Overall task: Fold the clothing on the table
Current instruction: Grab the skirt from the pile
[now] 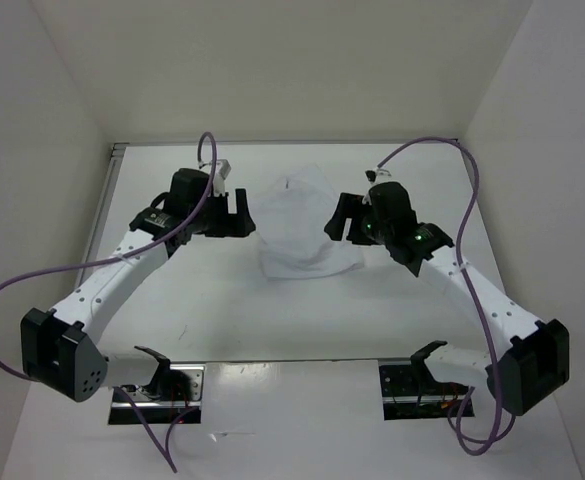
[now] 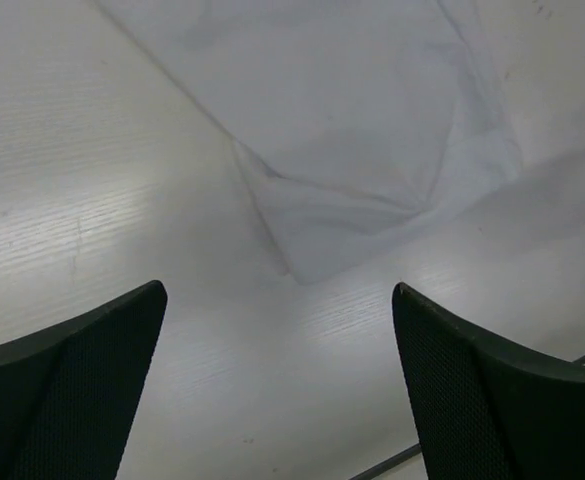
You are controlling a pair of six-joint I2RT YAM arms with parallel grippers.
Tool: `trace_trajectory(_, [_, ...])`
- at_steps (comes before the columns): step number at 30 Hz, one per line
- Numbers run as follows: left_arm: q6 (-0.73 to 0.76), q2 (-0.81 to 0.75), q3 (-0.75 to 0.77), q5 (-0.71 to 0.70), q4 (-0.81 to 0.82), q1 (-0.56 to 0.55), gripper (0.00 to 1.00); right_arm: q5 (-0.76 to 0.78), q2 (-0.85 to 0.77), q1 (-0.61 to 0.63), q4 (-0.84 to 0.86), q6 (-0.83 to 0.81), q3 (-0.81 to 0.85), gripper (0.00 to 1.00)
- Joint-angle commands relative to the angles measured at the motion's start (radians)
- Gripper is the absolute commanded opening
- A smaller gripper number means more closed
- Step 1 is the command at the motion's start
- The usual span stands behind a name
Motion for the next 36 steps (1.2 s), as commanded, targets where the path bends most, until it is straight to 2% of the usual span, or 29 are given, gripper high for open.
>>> trace_trajectory(1, [-0.010,0.014,-0.002,0.136,0.072,-0.013,0.98,-0.026,0.098,-0.005,-0.023,0.044,0.013,0.81])
trace_trajectory(2, [-0.025,0.014,-0.025,0.175,0.088,-0.023,0.96,-0.026,0.124,-0.005,-0.023,0.044,0.013,0.79])
trace_trajectory(5, [-0.100,-0.021,-0.137,0.309,0.169,-0.055,0.82,0.017,0.240,-0.005,-0.078,0.054,0.068,0.74])
trace_trajectory(7, [-0.113,-0.050,-0.159,0.288,0.180,-0.085,0.71,0.119,0.302,-0.015,-0.145,0.070,0.117,0.69])
trace_trajectory(8, [-0.090,-0.061,-0.168,0.288,0.190,-0.109,0.60,0.152,0.352,-0.015,-0.162,0.082,0.133,0.68])
trace_trajectory(10, [-0.081,-0.075,-0.168,0.306,0.218,-0.153,0.50,0.204,0.389,-0.041,-0.184,0.091,0.153,0.66])
trace_trajectory(11, [-0.070,-0.075,-0.168,0.274,0.207,-0.199,0.46,0.204,0.403,-0.050,-0.184,0.091,0.166,0.66])
trace_trajectory(13, [-0.070,-0.075,-0.168,0.237,0.207,-0.229,0.46,0.195,0.415,-0.070,-0.175,0.091,0.177,0.66])
trace_trajectory(14, [-0.070,-0.086,-0.159,0.237,0.198,-0.229,0.48,0.195,0.415,-0.070,-0.175,0.091,0.177,0.66])
trace_trajectory(15, [-0.082,-0.104,-0.159,0.210,0.198,-0.241,0.69,0.195,0.428,-0.070,-0.164,0.091,0.186,0.66])
trace_trajectory(16, [-0.094,-0.104,-0.173,0.196,0.198,-0.241,0.99,0.195,0.428,-0.080,-0.164,0.079,0.186,0.66])
trace_trajectory(20, [-0.104,-0.101,-0.173,0.206,0.209,-0.241,1.00,0.206,0.464,-0.090,-0.155,0.049,0.196,0.66])
trace_trajectory(26, [-0.136,-0.080,-0.162,0.158,0.174,-0.241,1.00,0.226,0.552,-0.100,-0.155,-0.030,0.214,0.59])
trace_trajectory(36, [-0.168,-0.099,-0.182,0.148,0.174,-0.241,1.00,0.201,0.616,-0.100,-0.093,-0.068,0.205,0.55])
